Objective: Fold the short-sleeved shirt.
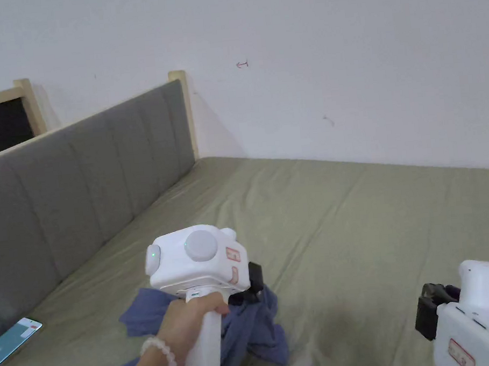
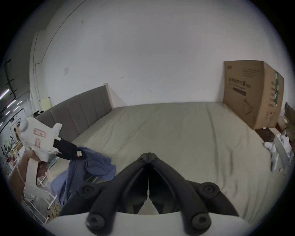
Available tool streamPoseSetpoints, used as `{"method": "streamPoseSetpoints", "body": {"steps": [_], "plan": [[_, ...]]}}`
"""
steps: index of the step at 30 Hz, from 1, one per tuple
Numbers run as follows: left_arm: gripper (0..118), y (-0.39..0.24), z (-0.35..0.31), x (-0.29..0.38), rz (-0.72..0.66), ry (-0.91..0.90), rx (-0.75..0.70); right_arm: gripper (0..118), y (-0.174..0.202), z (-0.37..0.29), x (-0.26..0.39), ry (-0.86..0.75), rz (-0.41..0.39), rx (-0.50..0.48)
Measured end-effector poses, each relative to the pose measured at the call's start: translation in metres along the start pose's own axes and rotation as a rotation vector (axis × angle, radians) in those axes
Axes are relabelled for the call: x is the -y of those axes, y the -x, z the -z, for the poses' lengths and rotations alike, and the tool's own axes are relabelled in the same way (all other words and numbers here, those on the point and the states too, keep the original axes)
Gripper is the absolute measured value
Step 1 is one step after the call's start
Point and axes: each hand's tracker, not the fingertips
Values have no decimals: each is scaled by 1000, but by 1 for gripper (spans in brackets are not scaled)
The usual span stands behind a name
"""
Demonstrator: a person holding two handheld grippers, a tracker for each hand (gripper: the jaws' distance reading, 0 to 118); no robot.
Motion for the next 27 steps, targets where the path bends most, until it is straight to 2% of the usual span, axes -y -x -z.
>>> {"method": "streamPoseSetpoints", "body": {"steps": [3,4,7,9,11,15,18,20,21,23,24,25,27], "plan": [[5,-97,5,2,169,-11,77,0,-35,-26,-17,-60,35,69],[5,-130,9,7,212,-3,153,0,-47,-36,-22,-88,39,109],[5,-219,12,33,266,28,381,0,-85,-67,-34,-143,40,220],[5,-267,13,66,236,83,519,0,-111,-87,-39,-173,56,278],[5,-301,22,103,316,140,620,0,-138,-106,-40,-185,60,332],[5,-338,74,180,470,254,455,0,-185,-131,-27,-157,64,491],[5,-343,128,230,550,356,292,0,-213,-139,-11,-115,153,518],[5,-339,151,254,606,411,234,0,-224,-142,0,-94,201,522],[5,-337,156,264,626,397,181,0,-227,-141,5,-81,197,523],[6,-334,158,272,682,354,167,0,-228,-138,12,-61,184,537],[10,-331,156,270,656,353,171,0,-228,-136,14,-50,176,541],[20,-329,157,266,639,357,184,0,-228,-133,15,-44,174,537],[56,-329,157,257,578,403,190,0,-225,-128,16,-34,179,525]]}}
